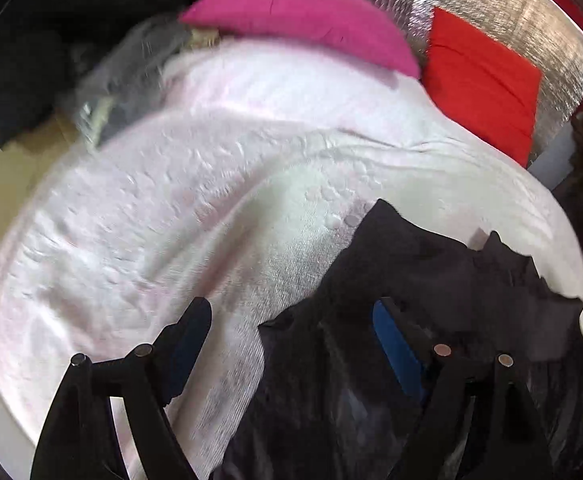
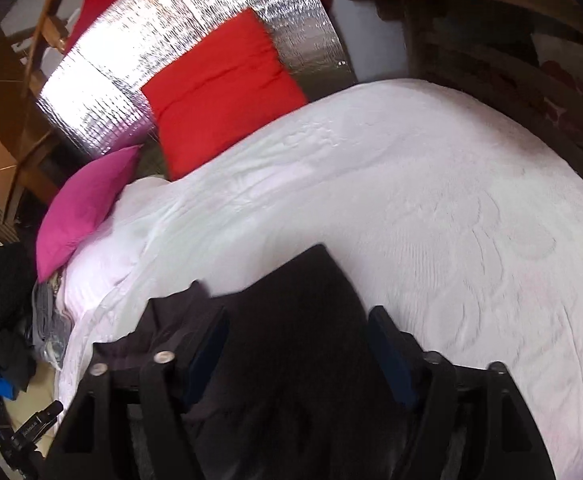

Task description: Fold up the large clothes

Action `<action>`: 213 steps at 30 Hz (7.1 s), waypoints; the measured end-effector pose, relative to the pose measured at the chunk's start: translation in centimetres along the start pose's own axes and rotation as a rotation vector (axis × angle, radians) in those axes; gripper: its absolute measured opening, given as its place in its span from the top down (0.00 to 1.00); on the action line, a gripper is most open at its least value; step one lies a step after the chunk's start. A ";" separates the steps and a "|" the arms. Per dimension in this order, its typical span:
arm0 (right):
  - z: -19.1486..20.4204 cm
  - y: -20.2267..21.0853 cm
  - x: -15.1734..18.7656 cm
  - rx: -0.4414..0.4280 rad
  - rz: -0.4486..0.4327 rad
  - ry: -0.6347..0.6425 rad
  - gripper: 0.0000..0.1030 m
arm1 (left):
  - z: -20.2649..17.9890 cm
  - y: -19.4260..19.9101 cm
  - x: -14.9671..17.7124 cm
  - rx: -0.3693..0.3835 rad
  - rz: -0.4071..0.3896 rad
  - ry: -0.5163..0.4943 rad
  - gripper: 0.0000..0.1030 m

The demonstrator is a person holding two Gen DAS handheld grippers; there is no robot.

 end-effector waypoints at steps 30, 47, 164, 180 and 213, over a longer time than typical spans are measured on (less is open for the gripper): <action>-0.6 -3.5 -1.9 0.213 -0.097 0.174 0.92 | -6.4 -1.9 -1.3 0.270 -0.053 -0.082 0.83; -3.0 -1.8 0.1 0.000 -0.007 -0.039 0.49 | -5.3 -1.1 -0.1 0.164 -0.011 -0.117 0.43; -3.9 1.8 14.6 -0.462 0.269 -0.028 0.29 | -6.3 -1.2 10.7 0.827 0.499 -0.063 0.08; -1.6 5.8 12.9 -0.386 0.130 0.119 0.66 | -5.9 3.2 8.6 0.831 0.335 -0.068 0.71; -10.0 9.2 17.9 -0.281 0.225 -0.119 0.24 | 6.8 3.4 13.8 0.599 0.322 0.172 0.27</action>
Point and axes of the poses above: each gripper's, at about its wrist camera, not at the fingertips, and y roughly against the way its jaws point, z to its left, x to its underside, the point moved 8 cm from there along -y, roughly the way its jaws point, and after that the axes turned 4 degrees about y, right-handed, at the moved point
